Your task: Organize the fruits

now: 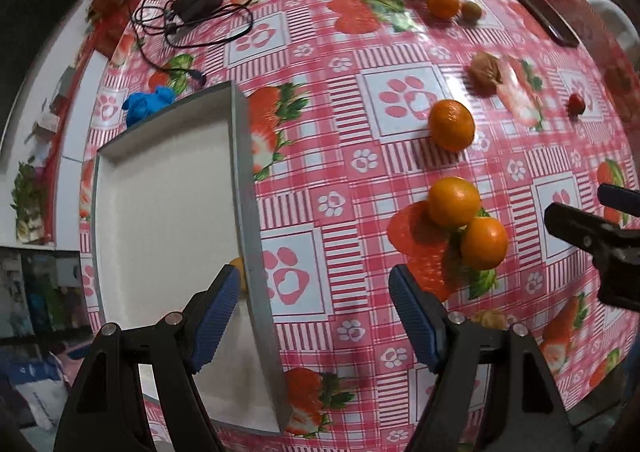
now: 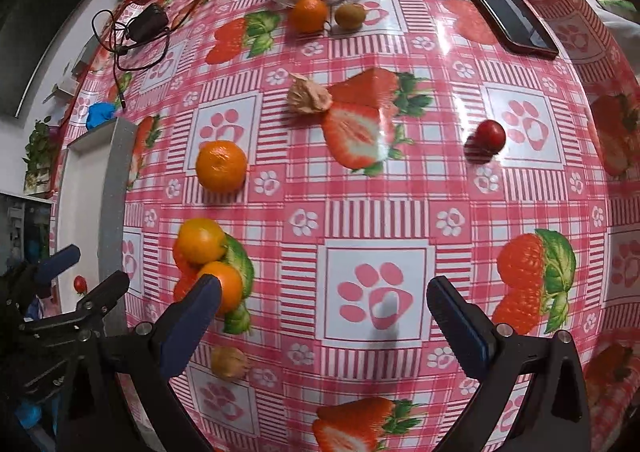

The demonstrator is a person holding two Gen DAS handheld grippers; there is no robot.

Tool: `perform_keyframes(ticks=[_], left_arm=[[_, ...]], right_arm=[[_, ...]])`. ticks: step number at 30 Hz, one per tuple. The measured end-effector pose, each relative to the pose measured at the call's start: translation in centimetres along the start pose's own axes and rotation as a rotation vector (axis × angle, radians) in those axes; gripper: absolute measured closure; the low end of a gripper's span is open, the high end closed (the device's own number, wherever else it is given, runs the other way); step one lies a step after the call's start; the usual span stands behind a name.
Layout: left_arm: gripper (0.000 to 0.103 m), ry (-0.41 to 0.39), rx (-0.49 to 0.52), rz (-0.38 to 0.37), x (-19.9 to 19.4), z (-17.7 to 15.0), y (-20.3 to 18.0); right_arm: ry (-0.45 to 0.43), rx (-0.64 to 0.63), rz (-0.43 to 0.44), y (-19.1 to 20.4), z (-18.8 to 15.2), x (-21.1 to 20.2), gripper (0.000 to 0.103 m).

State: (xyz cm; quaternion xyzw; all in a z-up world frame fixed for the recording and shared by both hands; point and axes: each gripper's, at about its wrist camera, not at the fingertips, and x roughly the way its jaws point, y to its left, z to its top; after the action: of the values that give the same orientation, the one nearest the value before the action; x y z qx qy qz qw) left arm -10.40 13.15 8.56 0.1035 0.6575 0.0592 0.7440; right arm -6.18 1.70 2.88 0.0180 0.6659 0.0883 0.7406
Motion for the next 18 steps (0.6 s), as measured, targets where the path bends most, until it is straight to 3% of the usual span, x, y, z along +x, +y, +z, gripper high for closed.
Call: perform_keyframes(ticks=[18], left_arm=[[0.023,0.055,-0.038,0.033,1.0,0.4,0.7]], right_arm=[[0.052,0.046,0.008,-2.7,-1.2,1.2,0.0]])
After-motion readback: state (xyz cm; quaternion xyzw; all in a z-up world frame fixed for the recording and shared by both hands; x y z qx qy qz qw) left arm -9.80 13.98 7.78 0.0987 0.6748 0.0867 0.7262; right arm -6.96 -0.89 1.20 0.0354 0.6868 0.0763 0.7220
